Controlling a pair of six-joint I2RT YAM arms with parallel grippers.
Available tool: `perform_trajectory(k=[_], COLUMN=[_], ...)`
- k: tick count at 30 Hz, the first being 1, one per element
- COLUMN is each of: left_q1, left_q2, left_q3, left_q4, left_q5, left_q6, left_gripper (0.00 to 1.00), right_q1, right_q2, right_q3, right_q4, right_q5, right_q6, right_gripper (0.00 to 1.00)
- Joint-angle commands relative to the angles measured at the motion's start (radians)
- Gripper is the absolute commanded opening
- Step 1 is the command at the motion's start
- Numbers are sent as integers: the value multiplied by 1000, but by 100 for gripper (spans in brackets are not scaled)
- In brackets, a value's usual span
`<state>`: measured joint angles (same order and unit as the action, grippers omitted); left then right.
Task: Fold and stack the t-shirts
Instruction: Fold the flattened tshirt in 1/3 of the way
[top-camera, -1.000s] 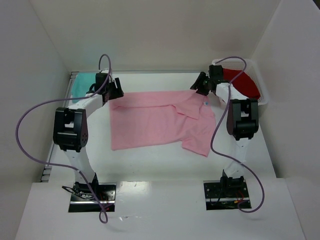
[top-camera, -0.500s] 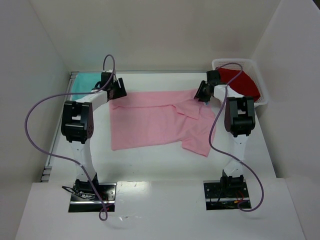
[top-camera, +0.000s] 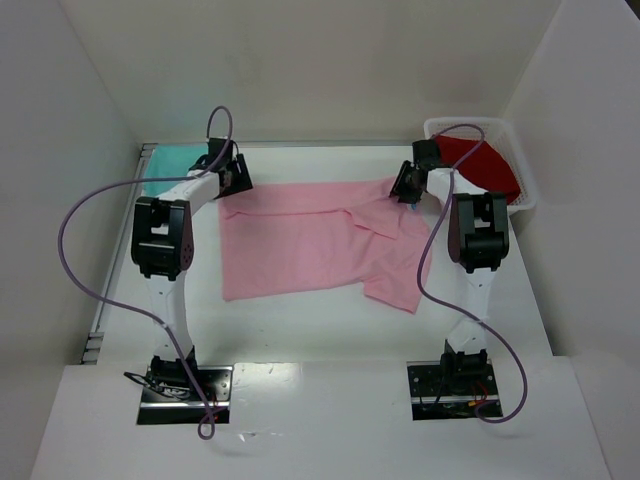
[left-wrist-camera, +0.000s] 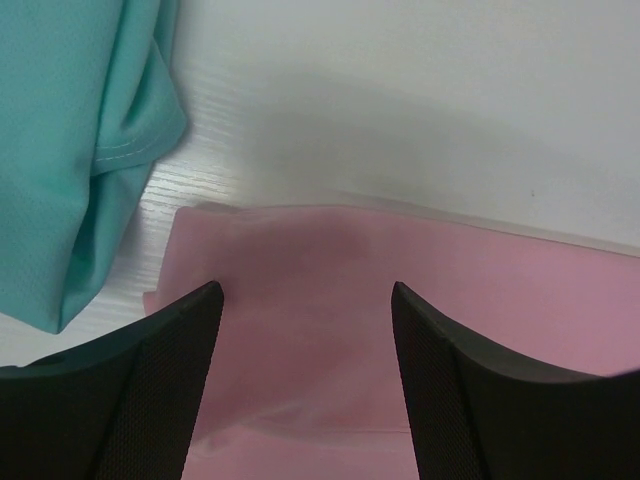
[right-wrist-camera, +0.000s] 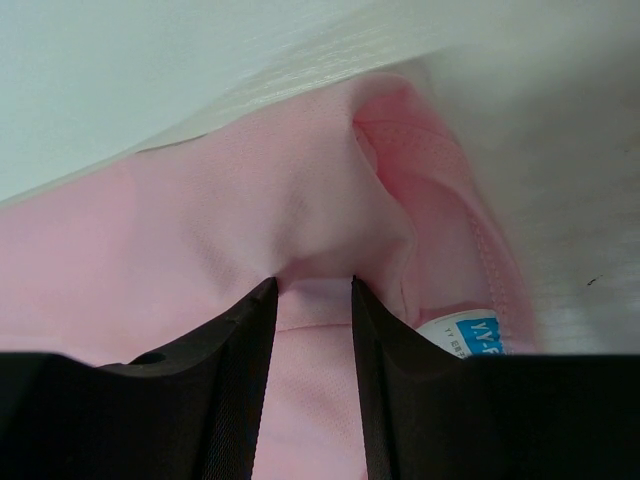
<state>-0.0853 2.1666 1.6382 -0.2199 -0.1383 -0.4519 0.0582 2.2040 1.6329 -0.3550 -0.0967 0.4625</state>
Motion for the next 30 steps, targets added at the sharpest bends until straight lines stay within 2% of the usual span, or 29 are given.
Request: perform_trajectory(k=[1, 8, 15, 25, 30], left_q1=[-1, -1, -1, -1, -10], left_q2=[35, 79, 143, 245, 263], left_q3=[60, 124, 212, 347, 356], left_q4=[-67, -101, -168, -208, -197], left_q5=[-60, -28, -27, 6, 6], left_q6=[-18, -18, 1, 12, 22], left_gripper=[76, 76, 74, 72, 72], right_q1=[-6, -26, -35, -35, -35], right_q2=[36, 25, 14, -58, -79], right_q3=[27, 27, 18, -39, -58], right_q4=[-39, -58, -58, -58, -48], right_q5=[55, 103, 103, 103, 103], right_q6=[-38, -38, -38, -28, -28], right_gripper=[42, 41, 33, 32, 32])
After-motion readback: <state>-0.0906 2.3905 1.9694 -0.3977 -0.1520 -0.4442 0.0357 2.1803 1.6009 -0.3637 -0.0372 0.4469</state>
